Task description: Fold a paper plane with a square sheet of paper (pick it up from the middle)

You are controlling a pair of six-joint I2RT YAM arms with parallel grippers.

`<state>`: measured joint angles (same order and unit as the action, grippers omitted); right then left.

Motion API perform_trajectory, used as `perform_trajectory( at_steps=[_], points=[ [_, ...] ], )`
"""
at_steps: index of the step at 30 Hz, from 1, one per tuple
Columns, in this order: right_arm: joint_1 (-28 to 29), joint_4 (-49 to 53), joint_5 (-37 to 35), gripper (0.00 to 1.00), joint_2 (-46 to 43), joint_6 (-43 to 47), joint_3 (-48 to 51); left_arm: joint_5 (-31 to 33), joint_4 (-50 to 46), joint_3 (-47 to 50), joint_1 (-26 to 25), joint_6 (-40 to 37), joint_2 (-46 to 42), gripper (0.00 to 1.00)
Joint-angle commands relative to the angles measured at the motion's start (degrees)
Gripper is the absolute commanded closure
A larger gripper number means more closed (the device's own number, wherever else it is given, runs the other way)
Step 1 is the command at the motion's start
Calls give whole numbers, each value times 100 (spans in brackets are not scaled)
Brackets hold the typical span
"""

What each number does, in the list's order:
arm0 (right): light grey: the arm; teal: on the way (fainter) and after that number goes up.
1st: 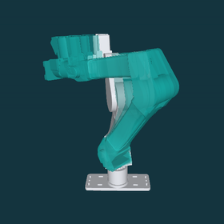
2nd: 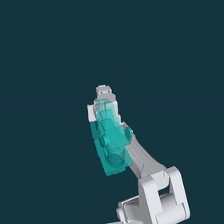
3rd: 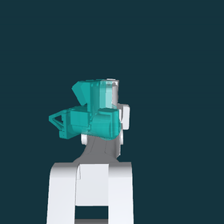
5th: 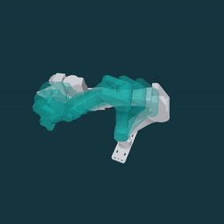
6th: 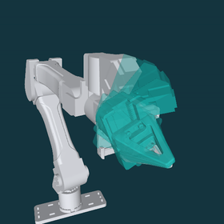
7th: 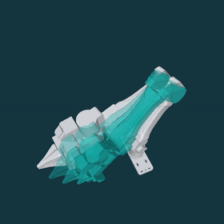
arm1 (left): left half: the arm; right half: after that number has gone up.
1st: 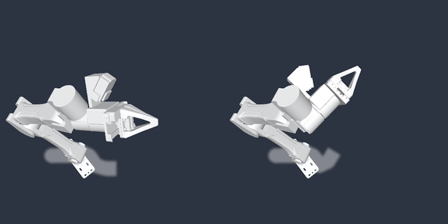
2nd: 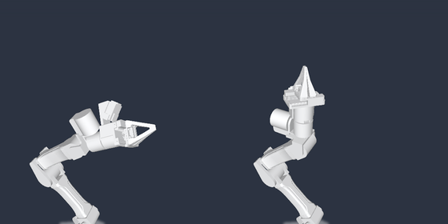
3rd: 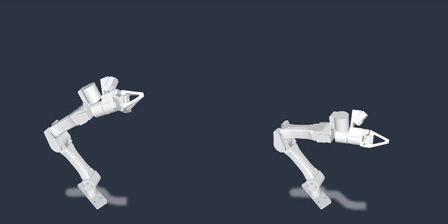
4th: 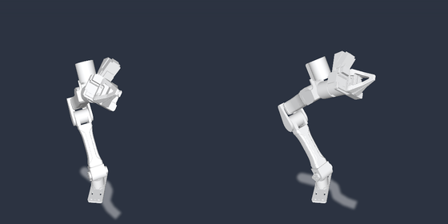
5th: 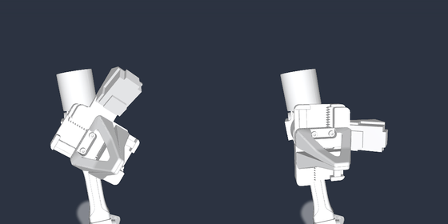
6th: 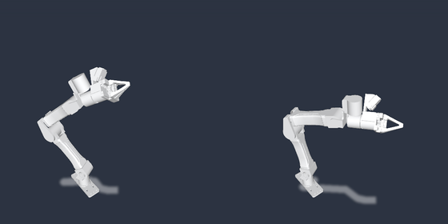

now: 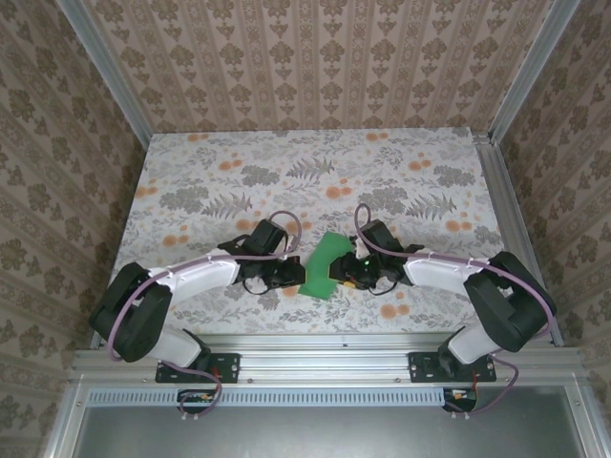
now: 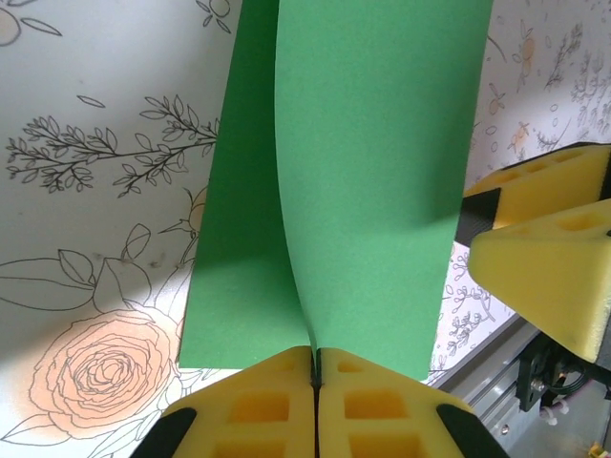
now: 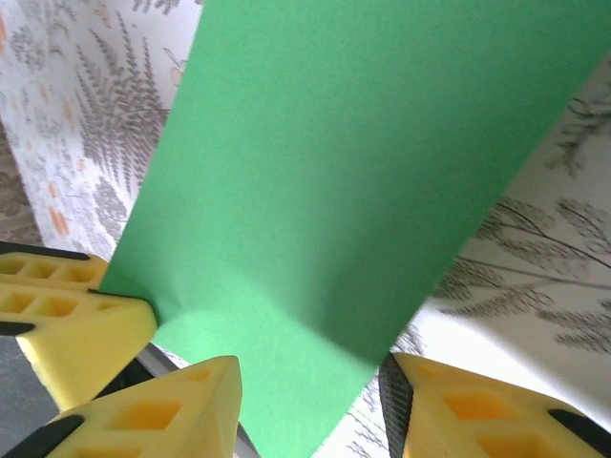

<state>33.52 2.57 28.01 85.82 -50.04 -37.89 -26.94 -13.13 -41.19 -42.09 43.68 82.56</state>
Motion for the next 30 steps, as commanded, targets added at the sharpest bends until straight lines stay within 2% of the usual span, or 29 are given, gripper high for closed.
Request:
perform_trajectory(
  at_steps=[1, 4, 7, 10, 18, 30],
  points=[
    [-54, 1062, -400, 54, -345, 397, -188, 137, -224, -164, -86, -189, 47, 93],
    [-132, 1426, -542, 54, -574, 482, -162, 184, -204, -148, -157, -163, 65, 93],
    [-153, 1234, -479, 56, -815, 377, -138, 189, -152, -161, -236, -140, 123, 93],
    [-122, 528, -253, 60, -461, 109, -130, 163, -116, -216, -308, -132, 264, 93],
    [-117, 345, -424, 75, 329, 197, -206, 223, -131, -340, -438, -132, 375, 92],
    [-127, 497, -533, 81, 703, 429, -316, 95, 25, -632, -597, -102, 737, 91]
  ],
)
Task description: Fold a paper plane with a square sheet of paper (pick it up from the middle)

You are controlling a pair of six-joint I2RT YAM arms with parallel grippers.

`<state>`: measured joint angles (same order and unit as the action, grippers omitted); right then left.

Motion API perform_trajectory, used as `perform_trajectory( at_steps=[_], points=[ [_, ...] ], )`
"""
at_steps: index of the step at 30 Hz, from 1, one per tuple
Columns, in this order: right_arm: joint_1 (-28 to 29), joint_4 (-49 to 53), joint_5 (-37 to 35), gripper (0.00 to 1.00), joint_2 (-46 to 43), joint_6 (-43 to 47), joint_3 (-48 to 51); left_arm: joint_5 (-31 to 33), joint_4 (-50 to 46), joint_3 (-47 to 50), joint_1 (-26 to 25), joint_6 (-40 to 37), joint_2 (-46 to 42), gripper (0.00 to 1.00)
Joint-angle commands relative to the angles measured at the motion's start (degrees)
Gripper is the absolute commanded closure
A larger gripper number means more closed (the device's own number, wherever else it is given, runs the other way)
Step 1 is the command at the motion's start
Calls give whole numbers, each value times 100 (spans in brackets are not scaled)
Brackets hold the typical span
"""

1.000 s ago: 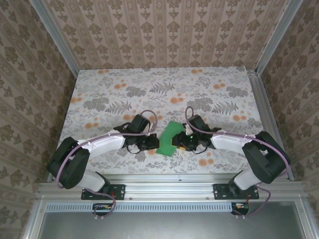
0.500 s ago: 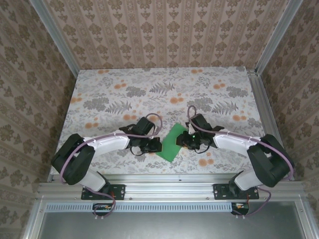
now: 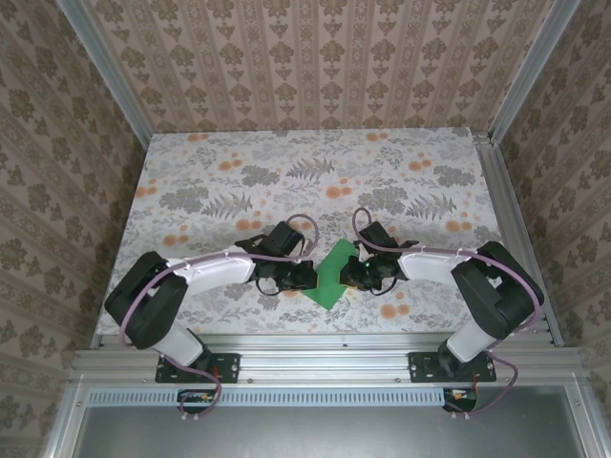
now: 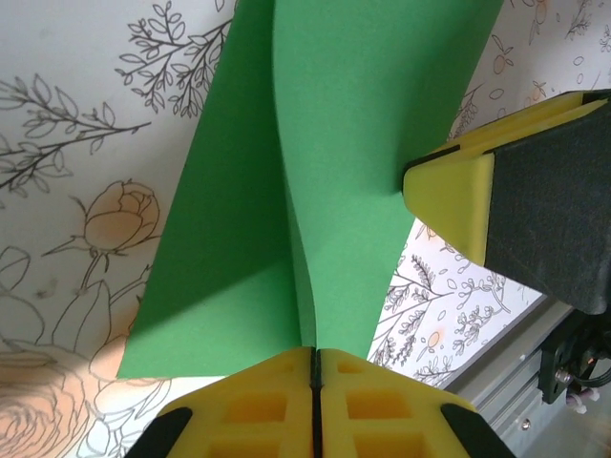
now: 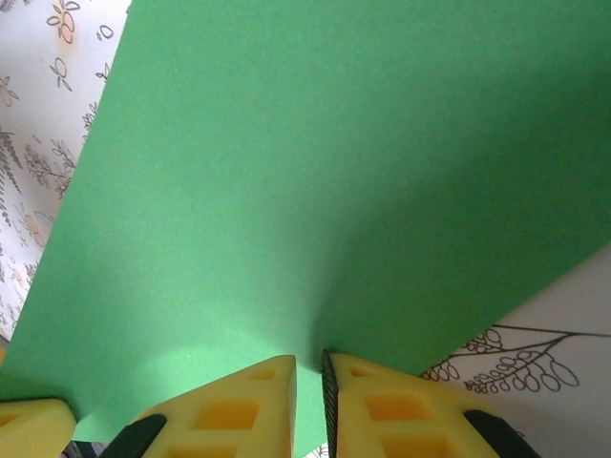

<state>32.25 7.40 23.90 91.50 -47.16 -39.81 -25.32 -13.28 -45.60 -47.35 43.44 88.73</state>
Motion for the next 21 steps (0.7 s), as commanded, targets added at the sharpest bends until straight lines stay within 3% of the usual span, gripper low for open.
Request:
perform_trajectory(
  at_steps=[1, 21],
  points=[
    [1, 10, -122, 82, 144, 150, -128, -84, 45, -225, -93, -74, 167, 91],
    [-43, -386, 103, 84, -54, 152, 3, -276, 438, -757, -283, -45, 1068, 91]
  ],
)
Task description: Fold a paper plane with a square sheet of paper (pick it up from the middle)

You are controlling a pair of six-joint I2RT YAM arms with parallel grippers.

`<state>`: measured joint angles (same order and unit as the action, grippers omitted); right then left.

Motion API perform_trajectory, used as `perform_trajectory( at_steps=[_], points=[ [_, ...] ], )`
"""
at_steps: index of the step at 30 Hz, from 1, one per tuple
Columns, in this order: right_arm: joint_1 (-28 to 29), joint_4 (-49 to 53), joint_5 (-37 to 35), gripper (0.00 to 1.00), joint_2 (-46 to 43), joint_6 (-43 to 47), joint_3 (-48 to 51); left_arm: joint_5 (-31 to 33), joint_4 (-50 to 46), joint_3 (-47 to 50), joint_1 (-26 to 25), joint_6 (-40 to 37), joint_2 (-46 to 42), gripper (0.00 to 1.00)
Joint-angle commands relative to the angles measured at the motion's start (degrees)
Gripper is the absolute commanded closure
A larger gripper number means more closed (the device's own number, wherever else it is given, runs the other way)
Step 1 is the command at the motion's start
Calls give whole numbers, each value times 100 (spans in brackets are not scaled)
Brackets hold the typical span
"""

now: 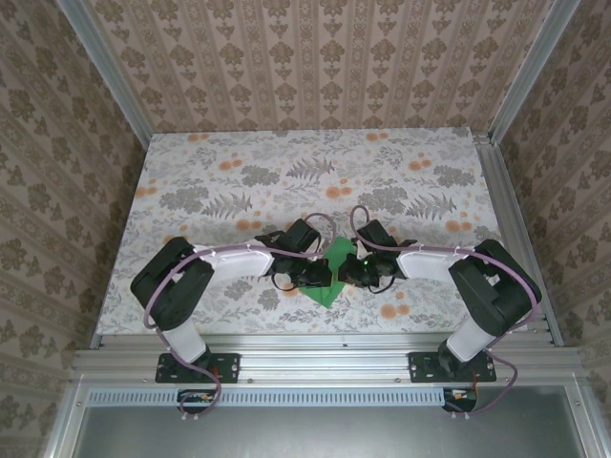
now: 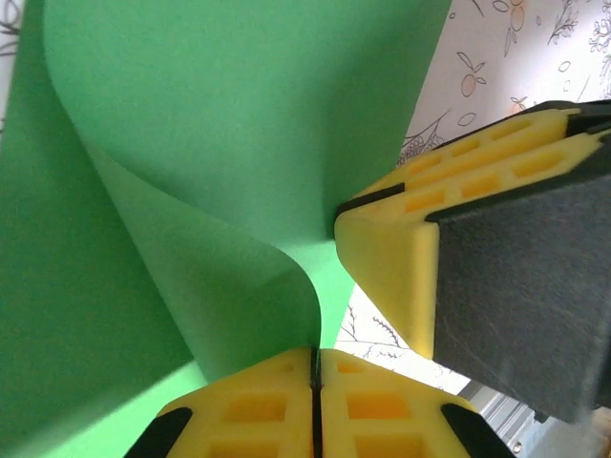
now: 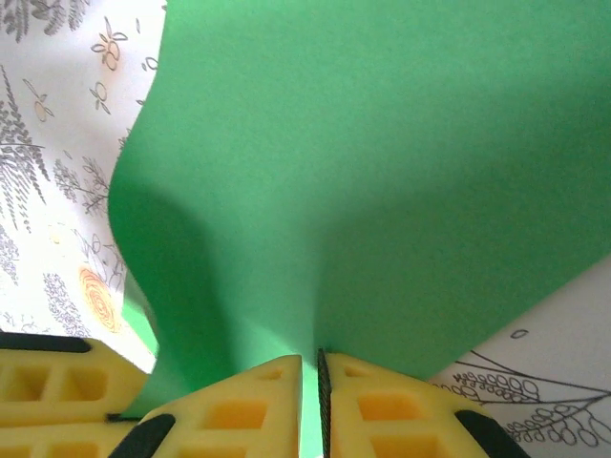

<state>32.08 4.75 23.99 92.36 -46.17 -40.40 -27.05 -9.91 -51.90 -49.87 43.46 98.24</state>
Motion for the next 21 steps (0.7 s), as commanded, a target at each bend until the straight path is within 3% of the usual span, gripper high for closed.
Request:
perform_trajectory(
  at_steps=[1, 10, 21],
  points=[
    [-34, -92, 73, 84, -205, 47, 59, -112, 125, -114, -27, -33, 159, 91],
    [-243, 1127, -578, 82, -671, 454, -172, -125, 165, -139, -31, -69, 287, 91],
    [-254, 765, -462, 83, -136, 524, -309, -132, 158, -241, -31, -61, 319, 91]
  ],
)
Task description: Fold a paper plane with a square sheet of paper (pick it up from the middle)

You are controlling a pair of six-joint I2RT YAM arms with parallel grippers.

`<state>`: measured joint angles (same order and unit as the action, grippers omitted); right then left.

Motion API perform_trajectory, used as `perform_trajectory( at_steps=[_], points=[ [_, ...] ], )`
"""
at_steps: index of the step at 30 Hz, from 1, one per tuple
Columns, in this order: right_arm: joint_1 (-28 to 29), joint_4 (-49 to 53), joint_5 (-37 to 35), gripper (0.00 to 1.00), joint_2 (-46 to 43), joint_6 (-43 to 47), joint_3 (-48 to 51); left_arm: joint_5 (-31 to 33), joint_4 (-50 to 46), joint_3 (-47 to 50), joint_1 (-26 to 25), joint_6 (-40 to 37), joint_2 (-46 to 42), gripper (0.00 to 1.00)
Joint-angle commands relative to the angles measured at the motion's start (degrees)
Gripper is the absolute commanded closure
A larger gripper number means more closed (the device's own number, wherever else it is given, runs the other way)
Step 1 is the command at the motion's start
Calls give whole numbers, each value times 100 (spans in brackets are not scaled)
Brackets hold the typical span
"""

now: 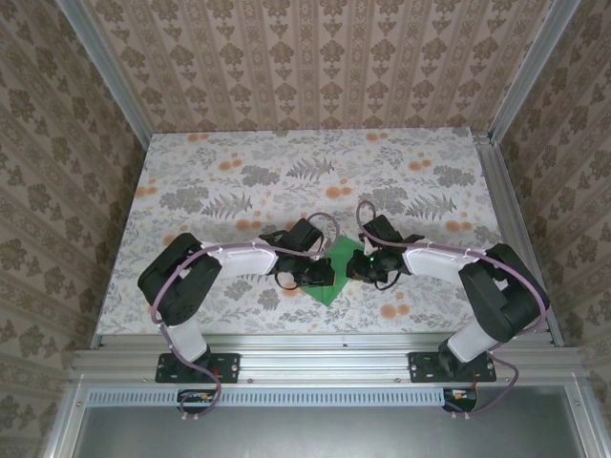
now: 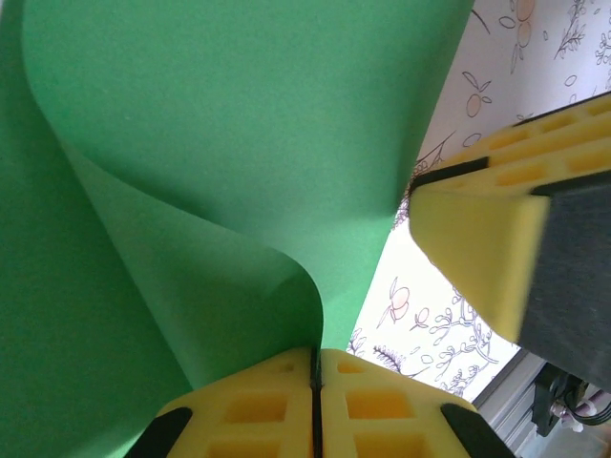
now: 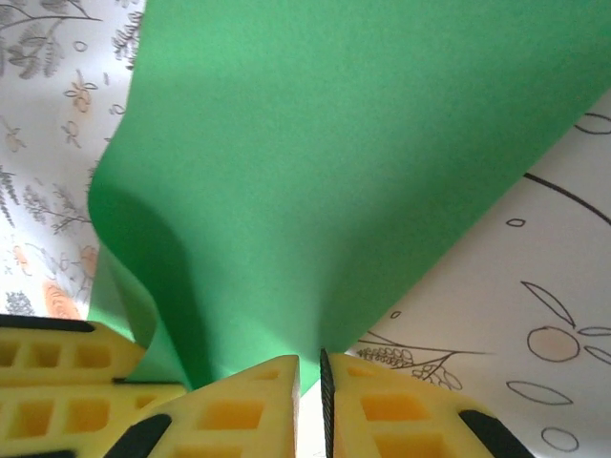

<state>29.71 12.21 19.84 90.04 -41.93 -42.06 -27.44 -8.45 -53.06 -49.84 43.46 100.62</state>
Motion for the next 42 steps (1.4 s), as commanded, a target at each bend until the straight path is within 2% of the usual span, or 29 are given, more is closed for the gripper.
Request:
perform_trajectory(
  at_steps=[1, 18, 42],
  points=[
    [-19, -18, -42, 83, 140, 95, -140, -98, 17, -132, -32, -61, 85, 91],
    [-27, -173, 127, 86, 521, 141, -65, -138, 163, -475, -48, 54, 412, 91],
    [-27, -97, 189, 86, 453, 194, -100, 147, -155, -566, -50, -191, 626, 91]
  ],
)
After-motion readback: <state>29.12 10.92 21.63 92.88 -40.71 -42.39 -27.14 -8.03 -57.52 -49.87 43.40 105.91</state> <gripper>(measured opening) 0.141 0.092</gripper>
